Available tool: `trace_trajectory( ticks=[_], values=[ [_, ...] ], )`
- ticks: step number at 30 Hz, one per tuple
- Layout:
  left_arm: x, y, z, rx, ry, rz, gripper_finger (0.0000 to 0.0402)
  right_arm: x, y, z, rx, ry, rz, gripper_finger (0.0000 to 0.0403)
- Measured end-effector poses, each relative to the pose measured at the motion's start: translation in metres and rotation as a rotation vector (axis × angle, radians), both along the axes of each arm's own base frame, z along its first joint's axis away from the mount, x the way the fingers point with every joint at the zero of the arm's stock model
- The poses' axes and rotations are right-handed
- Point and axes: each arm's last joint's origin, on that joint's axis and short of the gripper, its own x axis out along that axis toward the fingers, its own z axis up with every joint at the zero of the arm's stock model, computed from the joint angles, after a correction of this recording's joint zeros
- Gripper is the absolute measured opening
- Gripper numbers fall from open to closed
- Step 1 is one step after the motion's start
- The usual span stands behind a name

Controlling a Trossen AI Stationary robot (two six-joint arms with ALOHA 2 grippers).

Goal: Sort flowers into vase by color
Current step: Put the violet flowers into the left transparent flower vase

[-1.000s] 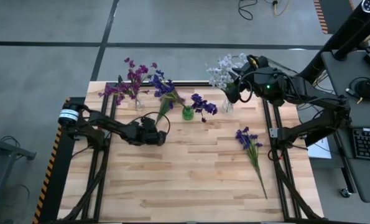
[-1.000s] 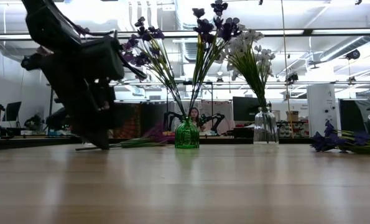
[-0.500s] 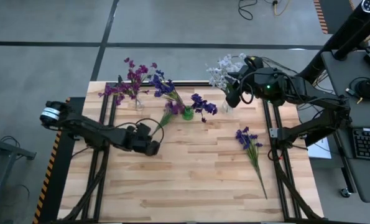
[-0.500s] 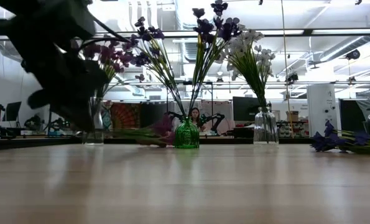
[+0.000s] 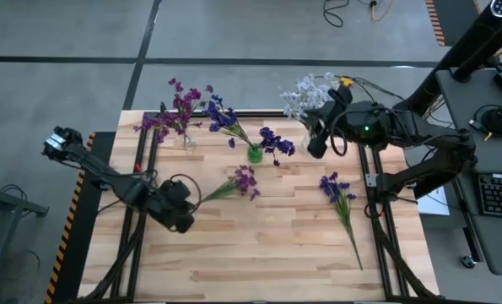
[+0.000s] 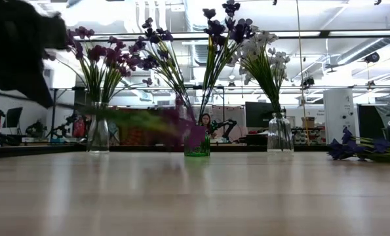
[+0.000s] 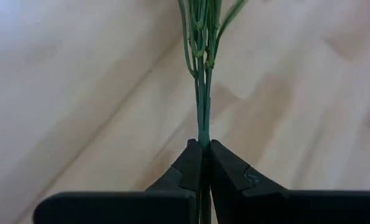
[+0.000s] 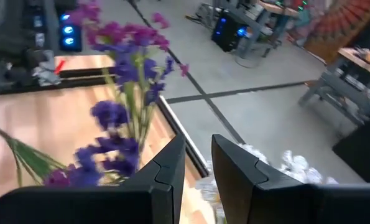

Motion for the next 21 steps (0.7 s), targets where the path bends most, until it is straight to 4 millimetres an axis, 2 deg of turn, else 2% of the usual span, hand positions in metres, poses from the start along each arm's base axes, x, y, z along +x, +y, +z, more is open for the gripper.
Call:
trace_trajectory(
  ticks=[6,11,16,21],
  values=[
    [-0.014,-0.026,0.018,0.001,-0.185,-0.226,0.0000,0.004,0.024,-0.006,-0.035,0.021,0.121,0.0073],
    [-0.019,-0.048,0.036,0.156,-0.425,-0.411,0.0000,0.008,0.045,-0.019,-0.040,-0.004,0.203,0.0073],
    [-0.011,-0.062,0.057,0.333,-0.641,-0.554,0.0000,0.007,0.062,-0.040,-0.041,-0.062,0.275,0.0073],
    [-0.005,-0.068,0.068,0.475,-0.753,-0.699,0.0000,0.003,0.075,-0.061,-0.050,-0.108,0.328,0.0073]
  ],
)
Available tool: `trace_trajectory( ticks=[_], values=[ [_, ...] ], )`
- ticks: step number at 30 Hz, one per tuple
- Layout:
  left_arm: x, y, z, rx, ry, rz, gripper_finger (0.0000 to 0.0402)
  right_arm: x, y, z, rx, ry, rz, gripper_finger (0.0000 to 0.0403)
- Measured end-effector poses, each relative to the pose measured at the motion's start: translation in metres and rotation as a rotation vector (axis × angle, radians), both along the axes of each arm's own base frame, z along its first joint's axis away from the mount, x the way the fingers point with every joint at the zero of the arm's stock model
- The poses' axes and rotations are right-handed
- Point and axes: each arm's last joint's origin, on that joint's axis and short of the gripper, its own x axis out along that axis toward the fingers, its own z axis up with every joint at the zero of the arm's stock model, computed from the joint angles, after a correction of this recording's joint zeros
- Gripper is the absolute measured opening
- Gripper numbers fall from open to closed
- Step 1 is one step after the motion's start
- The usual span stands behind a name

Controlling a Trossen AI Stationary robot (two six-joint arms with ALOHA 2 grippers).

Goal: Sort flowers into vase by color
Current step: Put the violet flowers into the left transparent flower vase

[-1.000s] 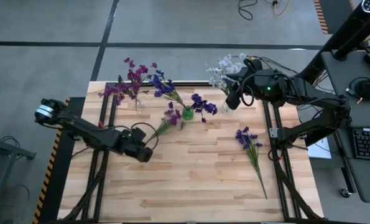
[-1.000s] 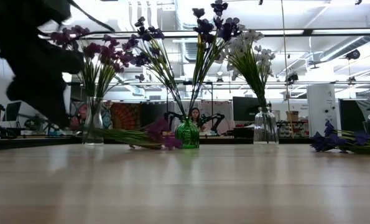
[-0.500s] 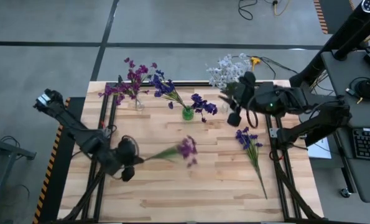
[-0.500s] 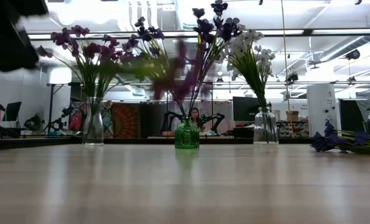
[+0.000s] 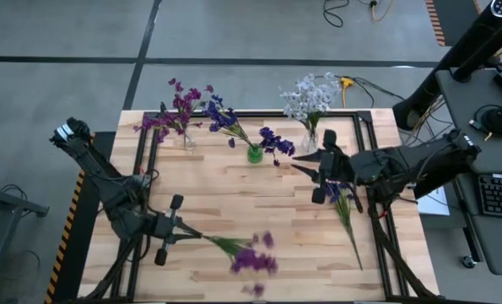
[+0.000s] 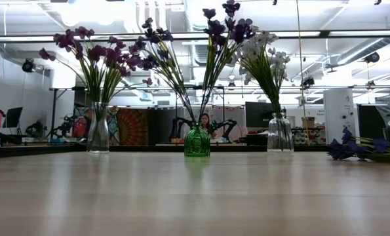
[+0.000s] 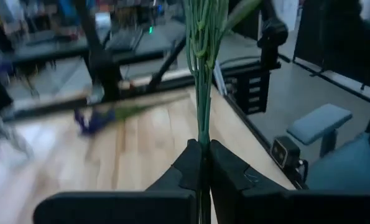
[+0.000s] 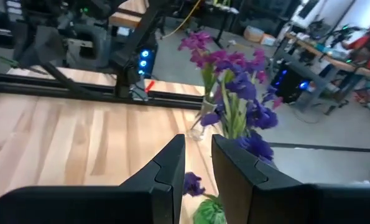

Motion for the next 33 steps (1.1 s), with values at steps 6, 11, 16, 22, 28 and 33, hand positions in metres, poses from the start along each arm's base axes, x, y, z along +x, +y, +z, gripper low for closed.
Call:
trace_trajectory(
  ticks=[6,11,16,22,28,33],
  values=[
    [0.012,-0.002,0.008,0.096,-0.129,-0.053,0.0000,-0.017,0.011,-0.009,-0.006,-0.029,0.001,0.0072],
    [0.029,0.009,0.007,0.135,-0.162,-0.079,0.0000,-0.024,0.021,-0.021,0.022,-0.039,0.051,0.0072],
    [0.049,0.026,-0.001,0.099,-0.197,-0.132,0.0000,-0.021,0.030,-0.041,0.018,-0.026,0.084,0.0072],
    [0.064,0.041,-0.018,0.085,-0.309,-0.155,0.0000,-0.011,0.042,-0.064,0.007,-0.057,0.123,0.0073],
    [0.074,0.039,-0.038,0.069,-0.362,-0.137,0.0000,0.009,0.053,-0.088,-0.067,-0.136,0.145,0.0072],
    [0.083,0.035,-0.048,0.085,-0.395,-0.131,0.0000,0.029,0.064,-0.102,-0.127,-0.167,0.161,0.0072]
  ],
)
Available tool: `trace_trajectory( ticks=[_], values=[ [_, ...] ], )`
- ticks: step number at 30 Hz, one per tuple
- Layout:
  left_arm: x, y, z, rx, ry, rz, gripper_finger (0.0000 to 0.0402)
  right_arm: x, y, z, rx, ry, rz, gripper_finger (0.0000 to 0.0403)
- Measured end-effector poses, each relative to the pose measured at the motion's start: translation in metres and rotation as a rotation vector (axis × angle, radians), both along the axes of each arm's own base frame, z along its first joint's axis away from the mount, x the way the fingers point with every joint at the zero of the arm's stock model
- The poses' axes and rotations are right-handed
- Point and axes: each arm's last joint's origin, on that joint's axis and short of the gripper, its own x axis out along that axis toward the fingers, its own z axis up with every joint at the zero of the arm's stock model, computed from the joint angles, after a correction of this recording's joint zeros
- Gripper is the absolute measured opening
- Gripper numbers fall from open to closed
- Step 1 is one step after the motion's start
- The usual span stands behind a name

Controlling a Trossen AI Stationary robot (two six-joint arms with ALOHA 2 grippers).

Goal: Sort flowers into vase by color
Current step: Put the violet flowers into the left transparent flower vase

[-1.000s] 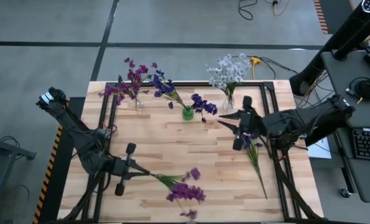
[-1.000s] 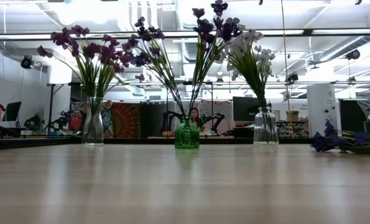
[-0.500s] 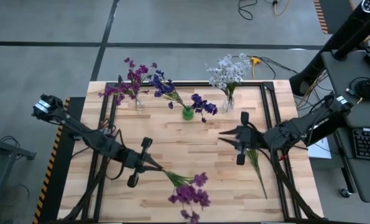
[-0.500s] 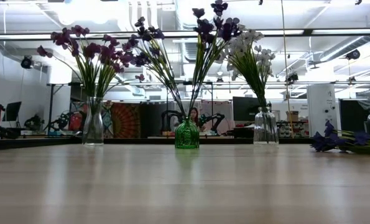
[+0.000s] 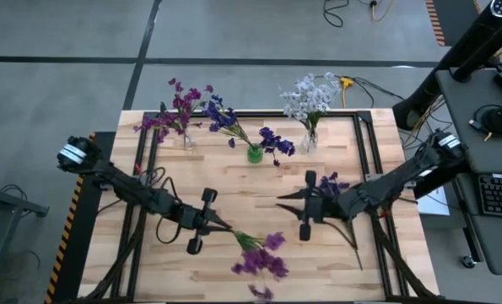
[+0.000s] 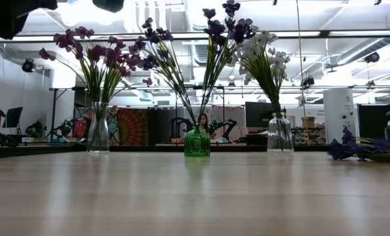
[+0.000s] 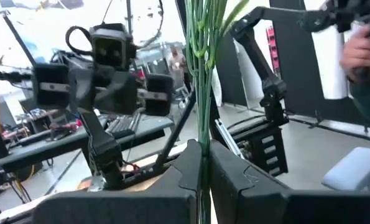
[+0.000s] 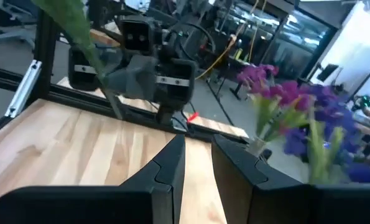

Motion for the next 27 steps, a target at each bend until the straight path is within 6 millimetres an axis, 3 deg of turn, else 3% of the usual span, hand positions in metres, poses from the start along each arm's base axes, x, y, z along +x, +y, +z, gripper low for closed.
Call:
trace_trajectory(
  ticks=[7,13,17,22,27],
  values=[
    [0.004,0.000,-0.001,-0.003,-0.067,0.012,0.0000,0.018,0.015,-0.011,-0.010,-0.082,0.201,0.0073],
    [0.002,0.002,0.004,-0.019,-0.102,0.018,0.0000,0.026,0.019,-0.013,0.029,-0.176,0.205,0.0077],
    [0.003,0.003,0.004,-0.024,-0.102,0.045,0.0000,0.030,0.020,-0.016,0.046,-0.206,0.204,0.0103],
    [0.008,0.011,0.010,-0.063,-0.102,0.204,0.0000,0.035,0.020,-0.015,0.068,-0.282,0.236,0.0154],
    [0.013,0.014,0.014,-0.071,-0.110,0.226,0.0000,0.051,0.021,-0.010,0.083,-0.308,0.197,0.0194]
  ],
)
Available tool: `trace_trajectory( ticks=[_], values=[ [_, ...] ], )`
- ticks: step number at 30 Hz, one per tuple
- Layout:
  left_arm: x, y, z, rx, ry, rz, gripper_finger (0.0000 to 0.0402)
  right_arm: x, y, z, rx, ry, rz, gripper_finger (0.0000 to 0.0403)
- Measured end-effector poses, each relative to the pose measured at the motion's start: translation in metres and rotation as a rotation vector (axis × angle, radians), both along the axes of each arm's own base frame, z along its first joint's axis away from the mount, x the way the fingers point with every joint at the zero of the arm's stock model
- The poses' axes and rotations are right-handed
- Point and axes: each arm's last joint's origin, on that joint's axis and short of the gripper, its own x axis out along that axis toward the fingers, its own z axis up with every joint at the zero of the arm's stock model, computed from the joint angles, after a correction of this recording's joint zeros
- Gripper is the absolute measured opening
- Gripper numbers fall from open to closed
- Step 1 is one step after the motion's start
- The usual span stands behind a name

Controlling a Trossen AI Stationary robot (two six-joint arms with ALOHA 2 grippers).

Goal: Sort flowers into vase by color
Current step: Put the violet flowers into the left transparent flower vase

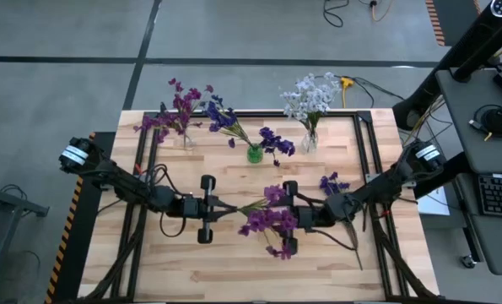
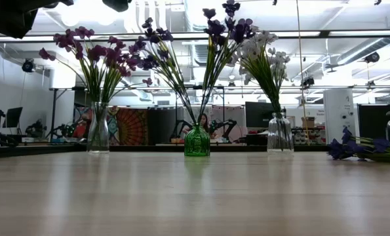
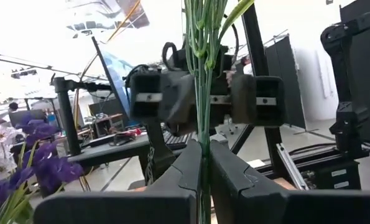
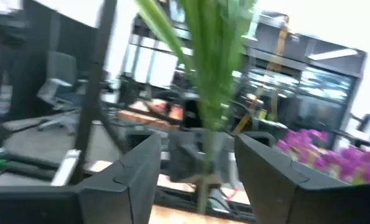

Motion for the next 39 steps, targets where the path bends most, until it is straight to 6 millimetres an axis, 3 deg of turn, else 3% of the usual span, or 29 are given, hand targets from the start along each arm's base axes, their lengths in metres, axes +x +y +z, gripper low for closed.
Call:
trace_trajectory(
  ticks=[8,16,21,32,39],
  values=[
    [0.001,-0.001,0.000,0.029,0.011,-0.019,0.0000,0.032,0.004,0.001,-0.016,0.006,-0.110,0.0211],
    [0.001,-0.001,-0.002,0.019,0.022,-0.023,0.0000,0.047,0.011,0.005,-0.043,-0.008,-0.118,0.0196],
    [0.001,-0.001,-0.004,0.022,0.036,-0.019,0.0000,0.051,0.013,0.008,-0.068,-0.004,-0.122,0.0162],
    [0.001,-0.001,-0.005,0.026,0.046,-0.019,0.0000,0.050,0.013,0.007,-0.097,0.015,-0.126,0.0021],
    [0.001,0.001,-0.005,-0.016,0.056,0.049,0.0026,0.050,0.013,0.006,-0.100,0.022,-0.134,0.0015]
  ],
)
